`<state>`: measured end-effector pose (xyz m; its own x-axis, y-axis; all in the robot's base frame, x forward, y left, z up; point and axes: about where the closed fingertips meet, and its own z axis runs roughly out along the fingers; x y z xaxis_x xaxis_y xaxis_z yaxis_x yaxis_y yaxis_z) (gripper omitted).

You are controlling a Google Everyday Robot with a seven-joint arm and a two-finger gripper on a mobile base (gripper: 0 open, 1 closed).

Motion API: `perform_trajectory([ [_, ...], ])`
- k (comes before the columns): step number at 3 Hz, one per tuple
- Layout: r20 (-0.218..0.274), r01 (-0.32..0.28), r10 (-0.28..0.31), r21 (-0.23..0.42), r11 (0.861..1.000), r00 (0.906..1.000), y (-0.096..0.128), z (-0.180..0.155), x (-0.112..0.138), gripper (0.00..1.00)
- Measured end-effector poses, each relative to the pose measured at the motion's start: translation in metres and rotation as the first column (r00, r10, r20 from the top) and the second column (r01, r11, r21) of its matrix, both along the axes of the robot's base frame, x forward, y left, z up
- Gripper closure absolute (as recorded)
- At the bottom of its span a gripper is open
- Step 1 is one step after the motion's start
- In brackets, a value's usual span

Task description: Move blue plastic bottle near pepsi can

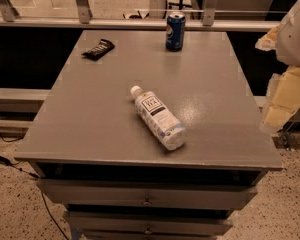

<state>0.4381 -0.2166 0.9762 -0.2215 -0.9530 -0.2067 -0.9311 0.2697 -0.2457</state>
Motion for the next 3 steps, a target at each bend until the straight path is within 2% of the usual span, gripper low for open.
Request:
perform_trajectory([
  [2, 0.0, 0.0, 0.0, 0.0, 1.0, 1.0, 0.0, 0.0, 0.0, 0.0],
  [3, 0.014, 0.031, -0.032, 0.057, 0.998, 0.9994, 0.035, 0.001, 0.005, 0.0],
])
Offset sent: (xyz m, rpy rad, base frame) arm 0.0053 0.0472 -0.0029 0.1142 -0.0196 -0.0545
